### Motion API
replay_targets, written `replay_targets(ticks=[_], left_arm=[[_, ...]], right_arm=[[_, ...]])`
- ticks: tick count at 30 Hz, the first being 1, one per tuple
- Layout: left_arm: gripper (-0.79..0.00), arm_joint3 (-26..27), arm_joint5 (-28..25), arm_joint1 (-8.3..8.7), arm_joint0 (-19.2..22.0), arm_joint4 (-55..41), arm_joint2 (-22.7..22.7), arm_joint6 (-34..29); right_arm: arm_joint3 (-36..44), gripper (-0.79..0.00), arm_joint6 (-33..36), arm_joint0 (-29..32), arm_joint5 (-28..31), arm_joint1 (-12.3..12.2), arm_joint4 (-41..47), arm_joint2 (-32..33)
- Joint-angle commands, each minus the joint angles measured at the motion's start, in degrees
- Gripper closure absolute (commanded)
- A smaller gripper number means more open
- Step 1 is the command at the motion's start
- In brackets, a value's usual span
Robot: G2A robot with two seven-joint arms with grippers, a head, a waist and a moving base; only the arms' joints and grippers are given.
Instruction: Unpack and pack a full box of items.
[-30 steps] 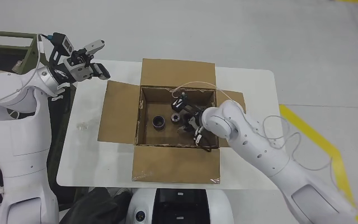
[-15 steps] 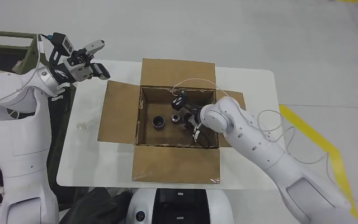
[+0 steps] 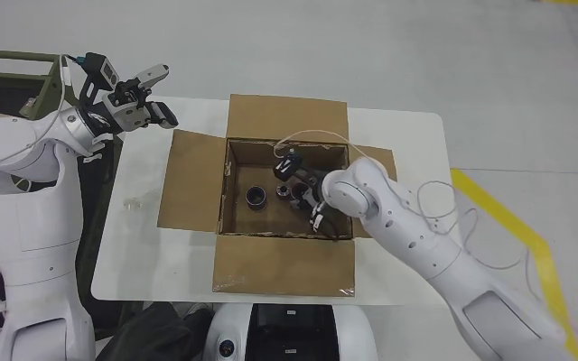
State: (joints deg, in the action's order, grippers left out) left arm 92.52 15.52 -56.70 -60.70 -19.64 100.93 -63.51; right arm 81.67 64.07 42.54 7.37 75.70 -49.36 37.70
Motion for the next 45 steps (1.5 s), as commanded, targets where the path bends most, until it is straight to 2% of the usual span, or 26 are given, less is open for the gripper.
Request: replay_targets(ticks=[1,13,21,31,39,45], left_arm=[[-0.785,0.0,0.0,0.0,0.0,0.0,0.0,0.0],[-0.785,0.0,0.0,0.0,0.0,0.0,0.0,0.0],[-0.785,0.0,0.0,0.0,0.0,0.0,0.0,0.0],[-0.785,0.0,0.0,0.0,0.0,0.0,0.0,0.0],[-0.785,0.0,0.0,0.0,0.0,0.0,0.0,0.0],[-0.785,0.0,0.0,0.0,0.0,0.0,0.0,0.0]], right_arm=[[2.7,0.0,0.4,1.1,-0.5,-0.5,-1.0,0.9],[21.3,0.0,1.1,11.4,-1.0,-3.9,-3.4,10.1],[29.6,0.0,-0.6,17.7,-0.2,-5.5,-3.7,15.7],[40.4,0.0,-2.7,27.2,2.5,-7.7,0.2,26.9],[44.2,0.0,-5.5,33.6,3.7,-9.0,1.4,34.5],[44.3,0.0,-5.5,33.8,3.8,-9.0,1.4,34.7]])
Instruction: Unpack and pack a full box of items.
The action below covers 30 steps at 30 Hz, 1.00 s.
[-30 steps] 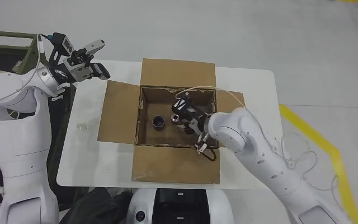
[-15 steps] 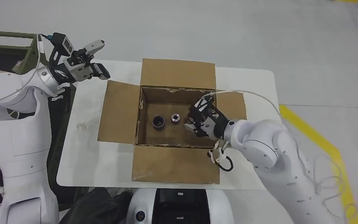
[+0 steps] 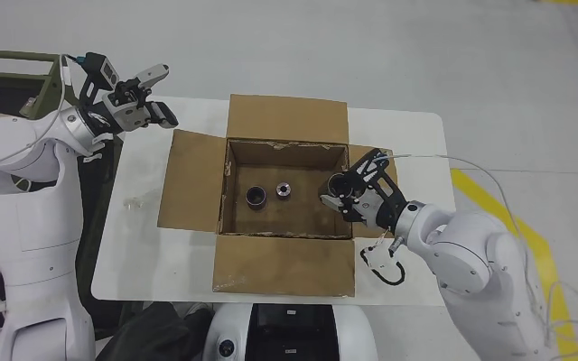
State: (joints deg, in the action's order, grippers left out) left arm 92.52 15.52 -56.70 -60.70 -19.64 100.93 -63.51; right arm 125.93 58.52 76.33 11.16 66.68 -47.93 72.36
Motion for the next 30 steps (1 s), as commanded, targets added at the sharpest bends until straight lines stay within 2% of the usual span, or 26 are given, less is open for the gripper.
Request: replay_targets(ticks=[1,18,25,30], left_arm=[[-0.785,0.0,0.0,0.0,0.0,0.0,0.0,0.0],[-0.785,0.0,0.0,0.0,0.0,0.0,0.0,0.0],[-0.785,0.0,0.0,0.0,0.0,0.0,0.0,0.0],[-0.785,0.0,0.0,0.0,0.0,0.0,0.0,0.0]], right_arm=[[0.0,0.0,0.0,0.0,0.0,0.0,0.0,0.0],[-0.2,0.0,-0.9,0.2,-0.5,0.0,-0.2,0.3],[1.8,0.0,-5.1,3.3,-2.5,-0.5,-3.3,4.5],[0.8,0.0,-7.3,5.3,-2.1,-1.0,-1.2,10.1]])
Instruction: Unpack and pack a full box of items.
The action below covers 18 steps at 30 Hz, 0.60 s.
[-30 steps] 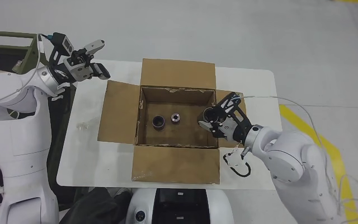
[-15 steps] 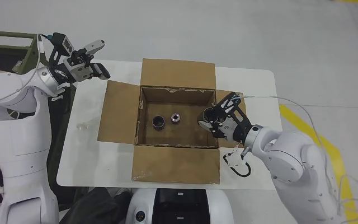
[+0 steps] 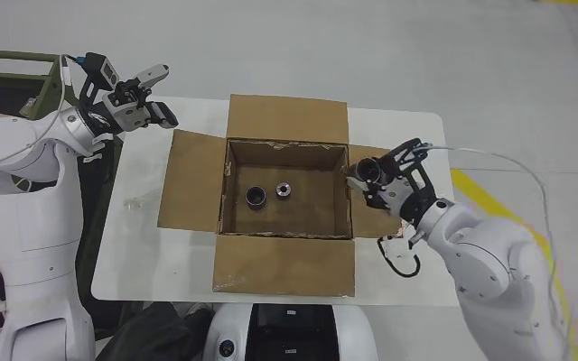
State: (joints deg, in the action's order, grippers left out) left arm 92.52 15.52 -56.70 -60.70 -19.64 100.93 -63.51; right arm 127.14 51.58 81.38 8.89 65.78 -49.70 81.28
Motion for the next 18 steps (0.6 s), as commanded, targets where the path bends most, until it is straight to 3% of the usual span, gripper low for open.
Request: replay_targets(ticks=[1,10,18], left_arm=[[-0.785,0.0,0.0,0.0,0.0,0.0,0.0,0.0],[-0.785,0.0,0.0,0.0,0.0,0.0,0.0,0.0],[-0.785,0.0,0.0,0.0,0.0,0.0,0.0,0.0]], right_arm=[[-0.9,0.0,-0.8,0.7,0.3,-0.2,1.0,2.3],[-6.4,0.0,-6.3,4.5,2.9,-0.9,0.7,10.6],[-15.9,0.0,-10.3,3.4,1.5,-1.2,1.1,14.0]])
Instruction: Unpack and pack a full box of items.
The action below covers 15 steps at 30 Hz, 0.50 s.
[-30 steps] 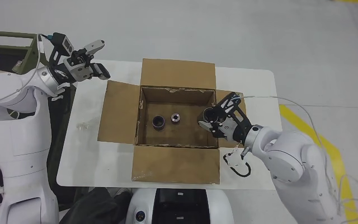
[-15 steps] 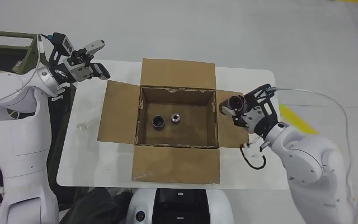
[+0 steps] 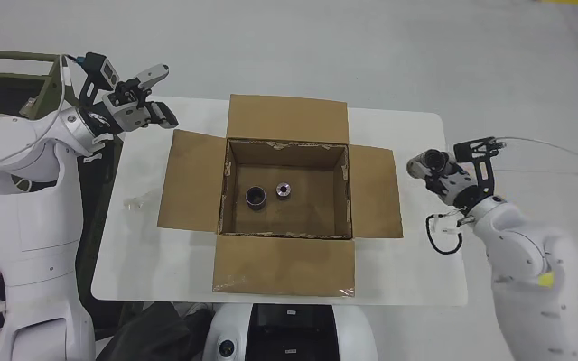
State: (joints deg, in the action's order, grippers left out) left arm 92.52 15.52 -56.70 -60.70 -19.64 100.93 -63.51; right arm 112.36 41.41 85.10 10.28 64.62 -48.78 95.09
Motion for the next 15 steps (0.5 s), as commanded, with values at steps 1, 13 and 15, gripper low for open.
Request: replay_targets(ticks=[1,13,15], left_arm=[[-0.785,0.0,0.0,0.0,0.0,0.0,0.0,0.0],[-0.785,0.0,0.0,0.0,0.0,0.0,0.0,0.0],[-0.785,0.0,0.0,0.0,0.0,0.0,0.0,0.0]], right_arm=[[-2.2,0.0,-0.3,-0.8,0.1,-0.1,-0.3,0.3],[-16.1,0.0,-5.1,-4.9,3.6,-0.3,-0.9,-2.0],[-18.4,0.0,-6.3,-5.2,4.1,-0.3,-1.3,-2.6]])
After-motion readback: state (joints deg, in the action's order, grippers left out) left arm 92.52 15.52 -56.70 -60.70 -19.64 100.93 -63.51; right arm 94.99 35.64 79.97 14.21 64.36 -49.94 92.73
